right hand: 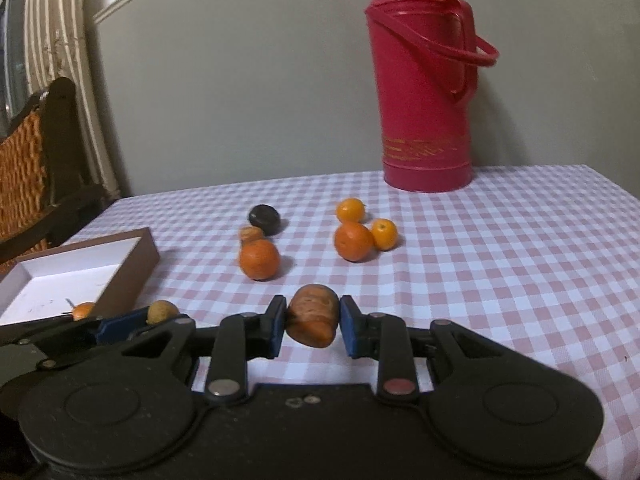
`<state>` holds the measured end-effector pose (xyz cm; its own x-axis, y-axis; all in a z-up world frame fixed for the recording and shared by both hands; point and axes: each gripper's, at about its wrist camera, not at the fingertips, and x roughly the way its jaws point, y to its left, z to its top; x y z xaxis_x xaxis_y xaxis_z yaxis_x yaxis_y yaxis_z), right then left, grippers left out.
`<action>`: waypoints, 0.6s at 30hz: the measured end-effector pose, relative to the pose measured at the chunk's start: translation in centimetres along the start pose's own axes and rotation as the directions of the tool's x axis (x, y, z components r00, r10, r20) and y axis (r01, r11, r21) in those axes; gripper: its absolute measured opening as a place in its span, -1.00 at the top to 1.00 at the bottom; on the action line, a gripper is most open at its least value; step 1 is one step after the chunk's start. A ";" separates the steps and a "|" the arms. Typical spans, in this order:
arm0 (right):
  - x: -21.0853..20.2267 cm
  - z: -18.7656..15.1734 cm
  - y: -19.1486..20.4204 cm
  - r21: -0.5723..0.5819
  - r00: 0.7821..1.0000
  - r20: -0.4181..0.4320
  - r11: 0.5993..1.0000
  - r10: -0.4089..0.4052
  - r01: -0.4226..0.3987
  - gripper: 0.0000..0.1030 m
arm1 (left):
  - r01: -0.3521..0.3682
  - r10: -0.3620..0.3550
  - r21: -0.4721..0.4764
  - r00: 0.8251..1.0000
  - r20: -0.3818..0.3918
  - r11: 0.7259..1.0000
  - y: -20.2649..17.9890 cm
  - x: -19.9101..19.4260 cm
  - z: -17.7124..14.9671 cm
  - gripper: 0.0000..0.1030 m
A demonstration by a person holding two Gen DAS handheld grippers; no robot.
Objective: Organize fruits
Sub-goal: 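Carry both fruits over the white box and open both tools to release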
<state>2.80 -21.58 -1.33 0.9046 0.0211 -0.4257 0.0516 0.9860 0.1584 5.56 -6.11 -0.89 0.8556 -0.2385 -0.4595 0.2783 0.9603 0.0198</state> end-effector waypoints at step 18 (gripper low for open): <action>-2.8 0.1 5.0 -0.054 0.987 0.079 0.989 0.142 -0.138 0.61 | -0.069 0.073 -0.048 0.994 0.075 0.996 5.2 -4.6 0.1 0.49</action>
<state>0.61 -16.77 0.74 0.9332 0.1481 -0.3274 -0.0968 0.9810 0.1679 3.10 -0.03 1.48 0.9040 -0.1782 -0.3886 0.1970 0.9804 0.0087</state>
